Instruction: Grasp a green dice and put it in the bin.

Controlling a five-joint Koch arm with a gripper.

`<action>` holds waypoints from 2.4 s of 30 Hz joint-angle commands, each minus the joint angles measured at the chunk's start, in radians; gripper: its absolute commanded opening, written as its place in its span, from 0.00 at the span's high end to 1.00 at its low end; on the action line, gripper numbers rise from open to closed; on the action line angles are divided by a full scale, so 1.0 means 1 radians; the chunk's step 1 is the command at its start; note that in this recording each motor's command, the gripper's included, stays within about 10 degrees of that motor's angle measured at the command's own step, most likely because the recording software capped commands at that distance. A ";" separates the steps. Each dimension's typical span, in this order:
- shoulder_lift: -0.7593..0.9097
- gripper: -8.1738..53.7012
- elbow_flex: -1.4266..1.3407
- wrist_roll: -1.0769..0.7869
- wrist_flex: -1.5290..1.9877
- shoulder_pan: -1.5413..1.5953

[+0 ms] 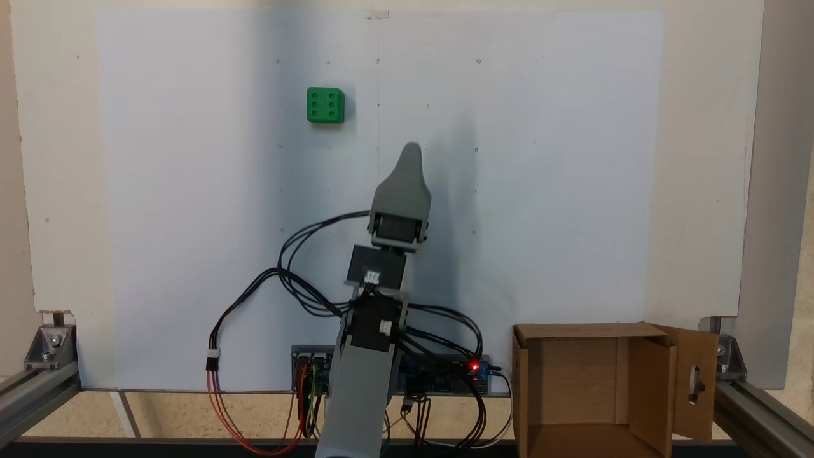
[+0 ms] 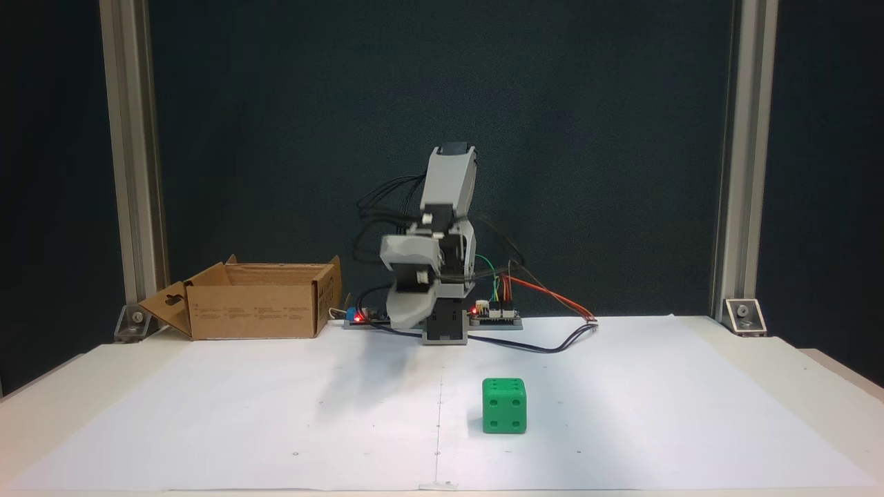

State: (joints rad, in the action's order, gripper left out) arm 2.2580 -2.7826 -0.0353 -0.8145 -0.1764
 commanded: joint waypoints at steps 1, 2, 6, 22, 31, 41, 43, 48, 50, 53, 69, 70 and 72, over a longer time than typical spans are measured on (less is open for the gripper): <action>0.109 0.15 0.130 -0.032 0.161 0.017; 0.109 0.16 0.169 -0.032 0.225 0.023; 0.109 0.16 0.377 -0.009 0.500 0.054; -0.049 0.17 1.130 0.242 1.558 0.259; -0.411 0.17 1.476 0.334 2.060 0.365; -0.692 0.17 1.712 0.365 2.060 0.426; -0.735 0.17 1.732 0.370 2.060 0.426; -0.813 0.17 1.743 0.399 2.057 0.426; -0.838 0.17 1.746 0.417 2.057 0.425; -0.864 0.17 1.755 0.430 2.057 0.425; -0.925 0.16 1.775 0.448 1.996 0.419; -0.930 0.16 1.775 0.448 1.996 0.419; -0.943 0.16 1.775 0.448 1.996 0.417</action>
State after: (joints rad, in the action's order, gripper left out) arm 1.3131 -1.0569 0.3590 1.1873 0.2408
